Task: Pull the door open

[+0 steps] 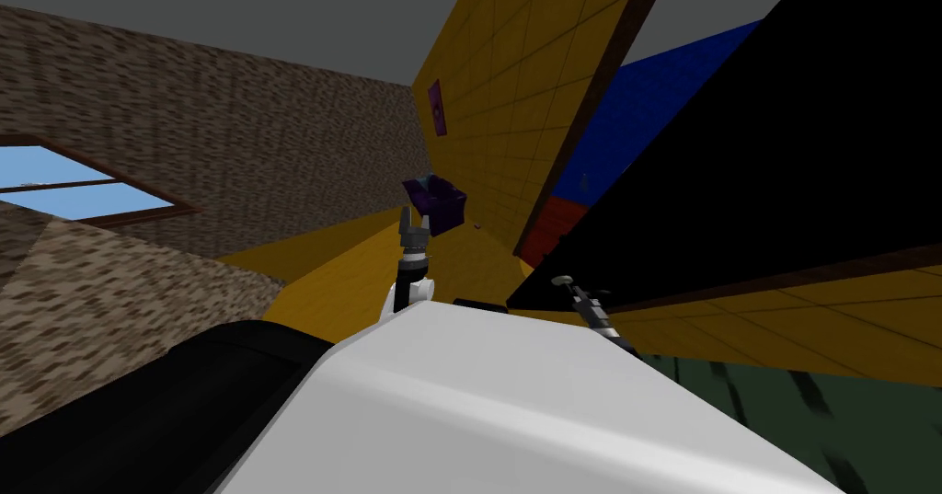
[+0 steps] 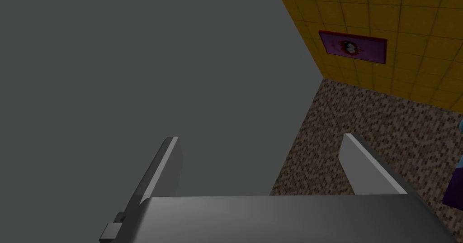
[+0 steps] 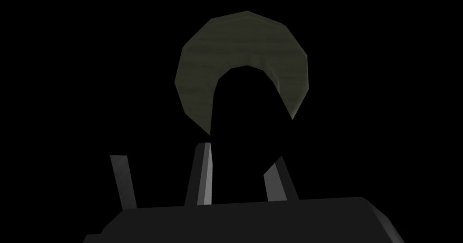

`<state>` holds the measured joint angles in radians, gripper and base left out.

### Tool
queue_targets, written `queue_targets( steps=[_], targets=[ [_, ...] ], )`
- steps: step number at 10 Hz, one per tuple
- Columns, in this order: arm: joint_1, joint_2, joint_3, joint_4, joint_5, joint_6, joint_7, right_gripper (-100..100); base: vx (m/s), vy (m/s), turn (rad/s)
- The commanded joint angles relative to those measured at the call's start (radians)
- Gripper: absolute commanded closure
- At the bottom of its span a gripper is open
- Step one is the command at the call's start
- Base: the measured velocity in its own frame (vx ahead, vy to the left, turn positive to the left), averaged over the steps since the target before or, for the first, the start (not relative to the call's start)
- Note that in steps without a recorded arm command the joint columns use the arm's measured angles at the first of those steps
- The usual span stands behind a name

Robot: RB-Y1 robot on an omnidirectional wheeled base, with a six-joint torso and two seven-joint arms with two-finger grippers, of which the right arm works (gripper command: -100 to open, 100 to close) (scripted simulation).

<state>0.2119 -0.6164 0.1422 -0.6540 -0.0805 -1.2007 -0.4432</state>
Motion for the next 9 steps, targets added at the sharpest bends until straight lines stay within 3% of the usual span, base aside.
queue_targets(
  steps=[1, 4, 6, 9],
  targets=[
    [0.000, -0.001, 0.003, 0.034, 0.001, -0.035, -0.001, 100, -0.032, -0.022, 0.035],
    [0.061, -0.016, 0.005, 0.063, -0.005, -0.138, -0.006, 100, -0.049, -0.041, 0.117],
    [0.061, -0.016, 0.005, 0.063, -0.005, -0.140, -0.006, 100, -0.034, -0.021, 0.005],
    [0.110, -0.029, 0.006, 0.086, -0.011, -0.219, -0.010, 100, -0.049, -0.038, 0.094]
  ],
)
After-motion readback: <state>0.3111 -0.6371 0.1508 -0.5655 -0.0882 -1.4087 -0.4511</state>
